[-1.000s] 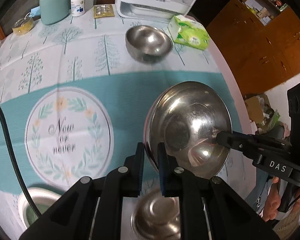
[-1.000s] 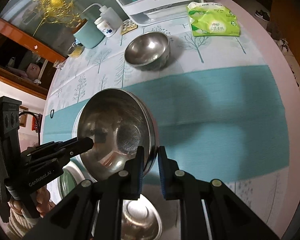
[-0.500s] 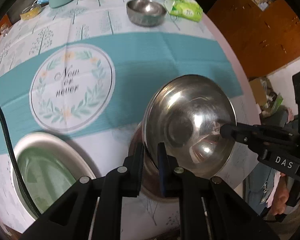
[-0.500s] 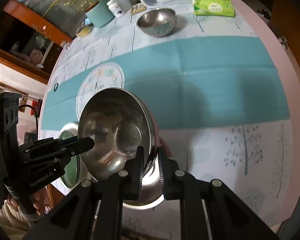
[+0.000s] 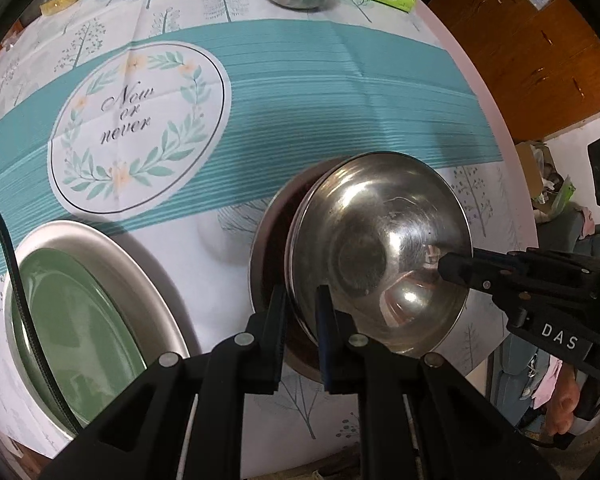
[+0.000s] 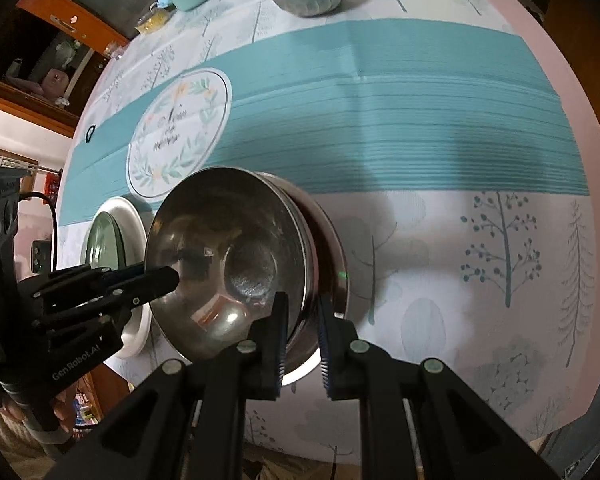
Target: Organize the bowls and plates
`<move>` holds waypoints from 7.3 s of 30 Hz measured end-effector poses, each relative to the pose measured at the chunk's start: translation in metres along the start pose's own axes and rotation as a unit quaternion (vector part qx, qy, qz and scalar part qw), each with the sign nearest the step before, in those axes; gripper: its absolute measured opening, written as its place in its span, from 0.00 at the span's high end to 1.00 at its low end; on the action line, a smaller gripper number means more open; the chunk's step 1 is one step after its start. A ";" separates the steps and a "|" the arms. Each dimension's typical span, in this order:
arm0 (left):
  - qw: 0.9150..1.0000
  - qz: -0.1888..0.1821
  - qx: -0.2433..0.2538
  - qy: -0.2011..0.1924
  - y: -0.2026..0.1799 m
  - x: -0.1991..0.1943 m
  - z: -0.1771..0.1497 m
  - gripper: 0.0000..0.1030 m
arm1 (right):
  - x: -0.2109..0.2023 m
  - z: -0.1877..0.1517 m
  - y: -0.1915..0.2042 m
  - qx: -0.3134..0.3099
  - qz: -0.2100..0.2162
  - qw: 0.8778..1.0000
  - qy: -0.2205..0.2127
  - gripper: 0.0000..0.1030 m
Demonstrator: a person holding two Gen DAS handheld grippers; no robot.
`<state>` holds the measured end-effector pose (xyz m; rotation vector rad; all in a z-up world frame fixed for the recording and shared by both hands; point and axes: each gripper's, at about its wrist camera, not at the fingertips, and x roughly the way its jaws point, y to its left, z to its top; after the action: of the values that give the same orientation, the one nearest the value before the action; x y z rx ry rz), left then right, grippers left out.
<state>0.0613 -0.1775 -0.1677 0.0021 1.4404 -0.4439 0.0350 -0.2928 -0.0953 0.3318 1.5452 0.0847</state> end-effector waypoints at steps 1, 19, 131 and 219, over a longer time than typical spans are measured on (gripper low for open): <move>1.000 0.000 0.000 0.003 -0.001 0.001 -0.001 0.90 | 0.000 0.000 -0.001 0.000 -0.001 1.000 0.001 0.86; 1.000 0.008 0.001 0.002 -0.004 -0.005 -0.002 0.69 | 0.002 -0.003 0.004 -0.021 0.001 1.000 0.012 0.73; 0.995 -0.012 -0.068 -0.067 0.055 0.038 0.337 0.93 | 0.031 0.322 -0.046 0.049 -0.008 0.998 -0.039 0.91; 0.998 0.020 0.018 -0.059 -0.019 -0.046 0.003 0.32 | -0.053 0.000 0.017 -0.052 0.012 0.996 -0.071 0.70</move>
<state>0.0558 -0.1822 -0.1180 0.0330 1.3136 -0.4287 0.0357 -0.2899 -0.0397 0.2693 1.3901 0.1567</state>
